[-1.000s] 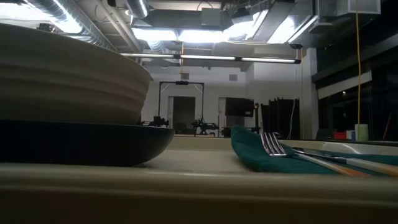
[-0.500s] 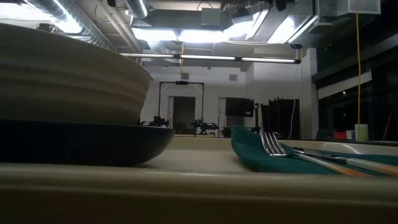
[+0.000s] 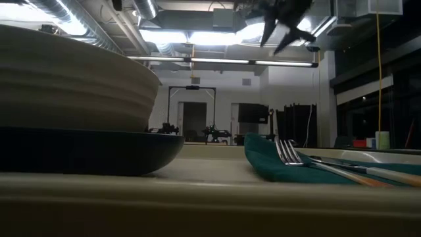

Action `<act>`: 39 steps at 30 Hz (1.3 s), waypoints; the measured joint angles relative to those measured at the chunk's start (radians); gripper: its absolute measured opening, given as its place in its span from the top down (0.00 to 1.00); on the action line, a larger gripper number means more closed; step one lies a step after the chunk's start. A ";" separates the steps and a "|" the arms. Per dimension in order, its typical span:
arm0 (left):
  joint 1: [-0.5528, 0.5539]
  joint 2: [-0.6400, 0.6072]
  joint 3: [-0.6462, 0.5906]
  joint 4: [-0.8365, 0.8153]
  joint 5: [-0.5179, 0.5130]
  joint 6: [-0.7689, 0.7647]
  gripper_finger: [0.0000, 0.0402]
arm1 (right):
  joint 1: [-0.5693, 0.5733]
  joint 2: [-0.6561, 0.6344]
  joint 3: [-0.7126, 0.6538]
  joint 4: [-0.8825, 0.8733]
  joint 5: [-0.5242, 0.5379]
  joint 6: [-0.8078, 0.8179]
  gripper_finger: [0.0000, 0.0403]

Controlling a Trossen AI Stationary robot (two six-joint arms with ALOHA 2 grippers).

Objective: Set up tray
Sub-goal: Put the orange spoon on top of the napkin to the left of the orange fork

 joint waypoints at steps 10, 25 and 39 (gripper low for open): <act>0.000 0.000 0.000 0.009 0.029 -0.006 0.83 | -0.054 0.158 -0.124 -0.005 -0.141 0.015 0.44; 0.000 0.000 0.000 -0.007 0.057 -0.035 0.83 | -0.158 0.312 -0.210 0.038 -0.179 -0.073 0.39; 0.000 0.000 0.000 -0.074 0.052 -0.041 0.83 | -0.291 0.377 -0.240 0.055 -0.319 -0.127 0.39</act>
